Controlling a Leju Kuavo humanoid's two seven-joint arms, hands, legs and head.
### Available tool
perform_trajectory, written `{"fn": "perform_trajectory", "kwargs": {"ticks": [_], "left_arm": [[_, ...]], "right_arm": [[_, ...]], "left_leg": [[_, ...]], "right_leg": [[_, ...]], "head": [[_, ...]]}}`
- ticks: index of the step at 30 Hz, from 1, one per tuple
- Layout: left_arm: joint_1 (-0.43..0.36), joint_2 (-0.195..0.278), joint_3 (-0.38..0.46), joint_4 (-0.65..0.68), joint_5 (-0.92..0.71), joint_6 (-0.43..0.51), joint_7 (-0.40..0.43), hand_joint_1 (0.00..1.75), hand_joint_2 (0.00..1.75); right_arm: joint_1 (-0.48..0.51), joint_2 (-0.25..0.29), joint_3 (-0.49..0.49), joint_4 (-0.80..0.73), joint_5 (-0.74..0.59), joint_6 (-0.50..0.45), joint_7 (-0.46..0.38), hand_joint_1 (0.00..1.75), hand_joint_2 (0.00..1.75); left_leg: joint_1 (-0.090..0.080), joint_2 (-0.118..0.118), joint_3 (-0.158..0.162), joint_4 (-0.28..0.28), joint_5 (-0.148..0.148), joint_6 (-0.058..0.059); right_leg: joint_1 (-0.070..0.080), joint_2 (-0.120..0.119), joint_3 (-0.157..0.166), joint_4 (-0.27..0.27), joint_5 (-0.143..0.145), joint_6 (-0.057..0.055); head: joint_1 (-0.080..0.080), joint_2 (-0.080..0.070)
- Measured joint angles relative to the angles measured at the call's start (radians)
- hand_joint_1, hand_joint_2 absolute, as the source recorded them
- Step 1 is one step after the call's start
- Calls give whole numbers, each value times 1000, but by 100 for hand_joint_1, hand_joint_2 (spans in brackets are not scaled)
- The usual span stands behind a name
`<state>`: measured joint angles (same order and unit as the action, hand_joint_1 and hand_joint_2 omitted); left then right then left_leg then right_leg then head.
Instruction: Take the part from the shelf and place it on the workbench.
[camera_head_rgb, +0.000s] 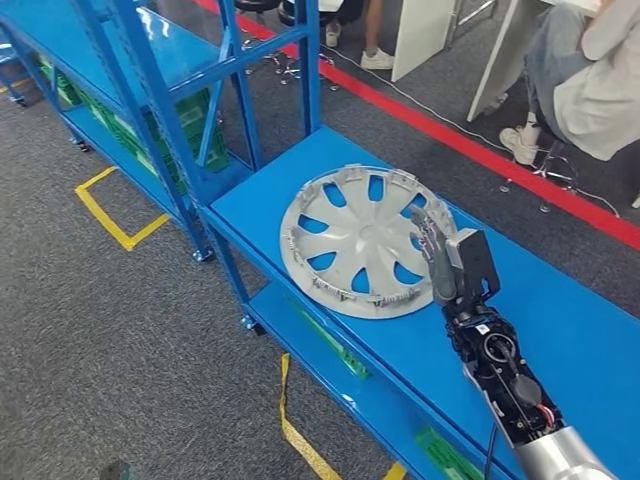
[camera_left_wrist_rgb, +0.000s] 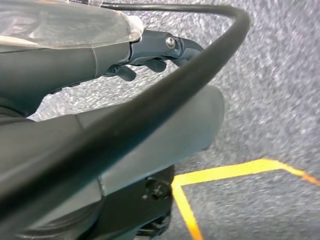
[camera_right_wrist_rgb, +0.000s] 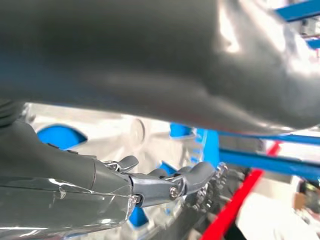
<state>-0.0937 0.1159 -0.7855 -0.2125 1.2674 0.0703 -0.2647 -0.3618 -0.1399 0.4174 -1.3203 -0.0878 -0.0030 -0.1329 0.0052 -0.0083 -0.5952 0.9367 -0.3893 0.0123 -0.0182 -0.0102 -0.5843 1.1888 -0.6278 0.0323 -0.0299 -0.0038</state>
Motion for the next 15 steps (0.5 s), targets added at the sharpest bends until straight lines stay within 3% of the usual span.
{"fn": "perform_trajectory", "kwargs": {"ticks": [1,2,3,4,6,8,10,12,14,15], "left_arm": [[-1,0,0,0,-2,-1,0,0,0],[0,0,0,0,-5,-2,0,0,0],[1,0,0,0,-7,-2,0,0,0],[2,-1,0,0,-10,-2,0,0,0],[2,-2,-1,0,-14,-2,1,0,0],[1,-3,-2,0,-16,-2,2,0,0],[4,-2,-2,0,-17,-2,3,0,0],[7,-1,-3,0,-19,-3,4,0,0],[4,-2,-3,0,-22,-4,5,0,0],[2,-2,-3,0,-24,-4,5,0,0]], "right_arm": [[5,-2,0,1,2,-1,4,0,0],[10,-5,-1,2,4,-2,8,0,0],[12,-7,-1,2,8,-3,13,0,0],[14,-8,-1,2,12,-3,17,0,0],[13,-12,-2,2,22,0,27,0,0],[13,-17,-2,2,32,3,37,0,0],[11,-20,-1,3,40,7,47,0,0],[7,-21,0,2,48,9,58,0,0],[3,-27,0,2,58,7,73,0,0],[2,-31,0,2,66,3,86,0,0]], "left_leg": [[-1,-14,1,0,-1,1],[-2,-28,4,1,-2,2],[-3,-42,7,1,-4,2],[-3,-56,12,2,-6,1],[-4,-81,16,7,-11,-5],[-2,-104,9,12,-11,-14],[0,-122,1,13,-7,-26],[-2,-92,-14,41,-23,-37],[-3,-33,-68,148,-76,-47],[0,-16,-108,222,-106,-51]], "right_leg": [[1,5,-33,58,-15,0],[1,7,-51,81,-10,-1],[1,10,-49,58,19,-2],[1,16,-29,1,62,-4],[-2,55,24,-141,139,-11],[-3,84,55,-207,157,-16],[-3,71,65,-216,156,-23],[-6,48,71,-226,161,-34],[-6,23,75,-232,163,-41],[-4,12,75,-232,162,-42]], "head": [[5,0],[10,0],[15,0],[19,0],[28,0],[32,0],[32,0],[26,0],[13,0],[7,0]]}}
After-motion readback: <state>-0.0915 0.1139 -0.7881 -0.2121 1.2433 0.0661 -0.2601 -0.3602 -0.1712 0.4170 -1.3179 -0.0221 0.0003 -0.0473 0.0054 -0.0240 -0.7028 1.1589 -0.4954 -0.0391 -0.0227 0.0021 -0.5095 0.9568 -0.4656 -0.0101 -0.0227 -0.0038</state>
